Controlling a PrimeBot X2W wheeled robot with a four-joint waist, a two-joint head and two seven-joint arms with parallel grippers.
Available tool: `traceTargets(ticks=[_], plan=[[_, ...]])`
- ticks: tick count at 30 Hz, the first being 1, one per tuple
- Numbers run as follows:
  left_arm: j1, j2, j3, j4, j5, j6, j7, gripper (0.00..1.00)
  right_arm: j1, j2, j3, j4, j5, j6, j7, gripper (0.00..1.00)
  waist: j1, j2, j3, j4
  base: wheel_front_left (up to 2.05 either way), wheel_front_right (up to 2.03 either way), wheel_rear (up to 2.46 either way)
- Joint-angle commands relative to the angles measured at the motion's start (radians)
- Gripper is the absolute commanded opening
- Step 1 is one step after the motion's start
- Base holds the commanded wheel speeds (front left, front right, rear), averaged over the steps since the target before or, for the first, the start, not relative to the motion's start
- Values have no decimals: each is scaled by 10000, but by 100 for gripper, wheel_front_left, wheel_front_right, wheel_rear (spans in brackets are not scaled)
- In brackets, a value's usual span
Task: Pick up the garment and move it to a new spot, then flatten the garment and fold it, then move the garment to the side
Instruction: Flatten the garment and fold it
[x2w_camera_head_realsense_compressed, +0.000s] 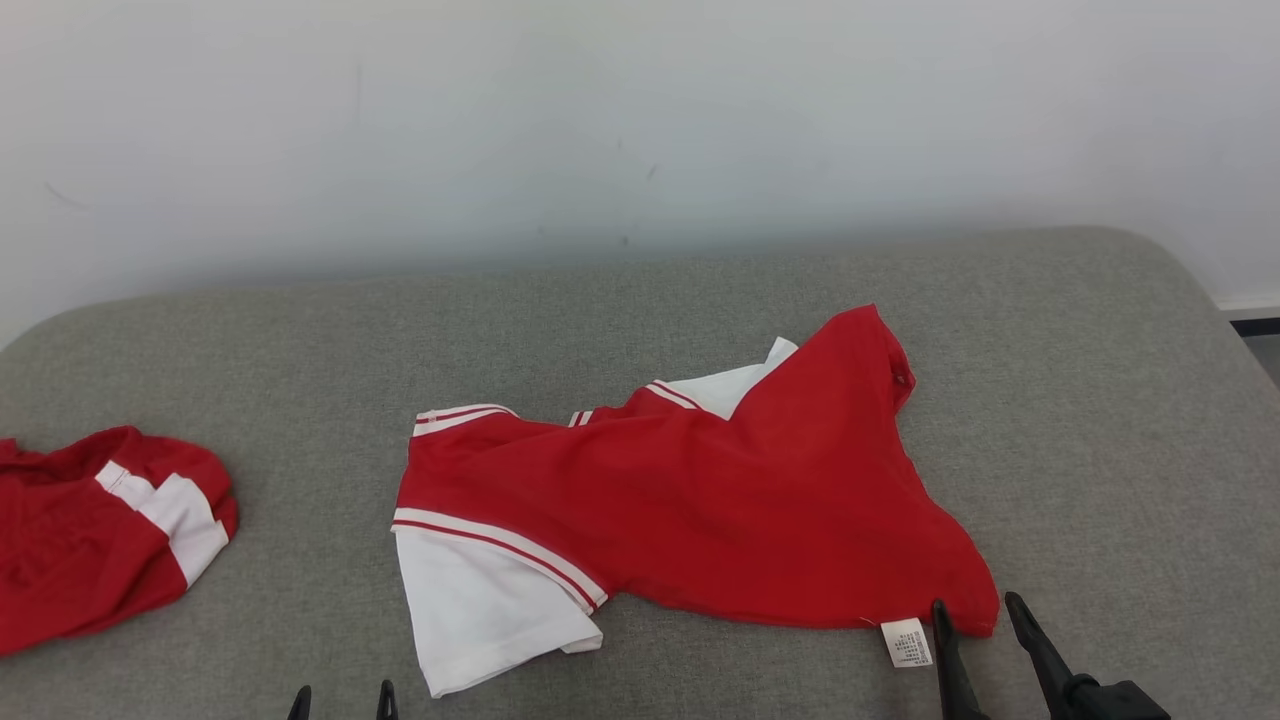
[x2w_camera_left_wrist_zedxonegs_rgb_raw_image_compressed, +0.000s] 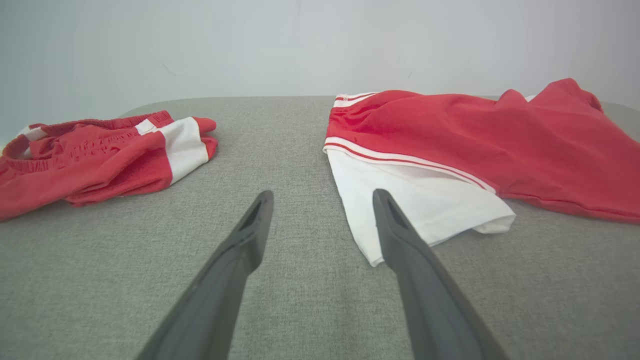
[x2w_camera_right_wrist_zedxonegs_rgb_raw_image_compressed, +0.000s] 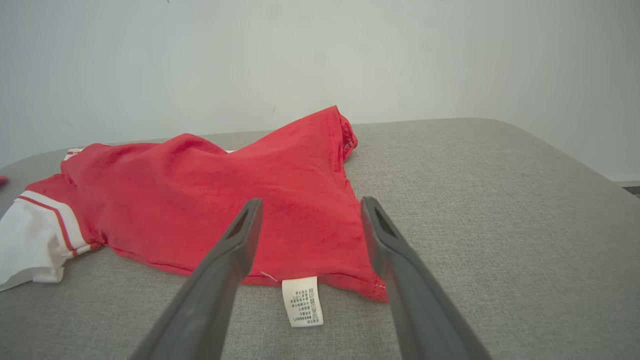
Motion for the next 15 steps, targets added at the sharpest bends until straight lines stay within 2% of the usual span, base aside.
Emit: traceTargets(ticks=[1,7,10,15], plan=[[-56,-19,-38,-20,44,-14,-33,100,-69,-45,-16,-53,65,-23,3,100,0,0,12,-8,0,0,0],[-324,-21,-141,312,4,-90,-33,100,-164,-235,-203,-149,179,-23,683,100,0,0,62,-29,0,0,0],[-621,-21,-411,848,83,-244,-27,100,-278,-629,-63,-222,255,-23,1343,100,0,0,83,-60,0,0,0],[-1371,-12,-622,1633,85,-229,395,100,-446,-1212,-255,-124,451,-23,2561,100,0,0,208,-119,0,0,0]])
